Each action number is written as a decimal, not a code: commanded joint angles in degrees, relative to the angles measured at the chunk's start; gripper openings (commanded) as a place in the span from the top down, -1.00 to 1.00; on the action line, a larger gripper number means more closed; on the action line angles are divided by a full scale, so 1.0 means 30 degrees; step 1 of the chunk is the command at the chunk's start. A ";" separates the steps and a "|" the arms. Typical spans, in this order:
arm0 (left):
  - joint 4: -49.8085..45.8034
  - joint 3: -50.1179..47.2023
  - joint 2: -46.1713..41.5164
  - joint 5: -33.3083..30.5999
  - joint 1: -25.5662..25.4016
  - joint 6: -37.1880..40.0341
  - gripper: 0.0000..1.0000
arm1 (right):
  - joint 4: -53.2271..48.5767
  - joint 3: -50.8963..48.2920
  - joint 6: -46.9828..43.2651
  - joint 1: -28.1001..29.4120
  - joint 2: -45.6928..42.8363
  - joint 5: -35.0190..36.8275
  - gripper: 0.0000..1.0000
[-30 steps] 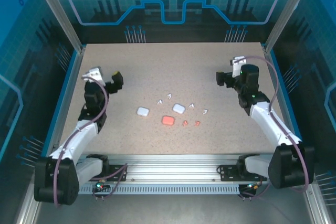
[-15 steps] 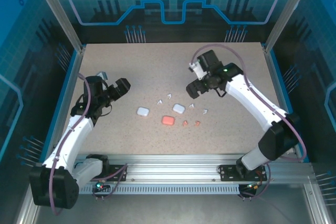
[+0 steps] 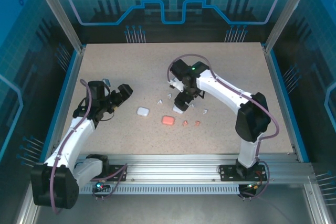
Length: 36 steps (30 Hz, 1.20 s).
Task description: Insert the wireless bluetooth earbuds into the charging case
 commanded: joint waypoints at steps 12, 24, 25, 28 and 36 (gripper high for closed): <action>-0.0135 -0.0471 -0.0239 -0.0293 0.0016 -0.0479 -0.98 | 0.0177 0.1848 -0.1334 0.1022 0.4228 0.0037 -0.62; -0.0128 -0.0359 0.0012 -0.0224 0.0005 -0.0573 -0.98 | 0.0615 0.2135 -0.1673 0.1159 0.6312 0.0176 -0.52; -0.0128 -0.0323 0.0011 -0.0229 0.0005 -0.0574 -0.98 | 0.0641 0.2143 -0.1712 0.1134 0.6417 0.0086 -0.52; -0.0129 -0.0295 0.0096 -0.0195 0.0008 -0.0575 -0.98 | 0.0621 0.2310 -0.1718 0.0974 0.6696 -0.0076 -0.43; -0.0099 -0.0264 0.0275 -0.0123 0.0002 -0.0640 -0.98 | 0.0764 0.2553 -0.1714 0.0775 0.7097 -0.0428 -0.29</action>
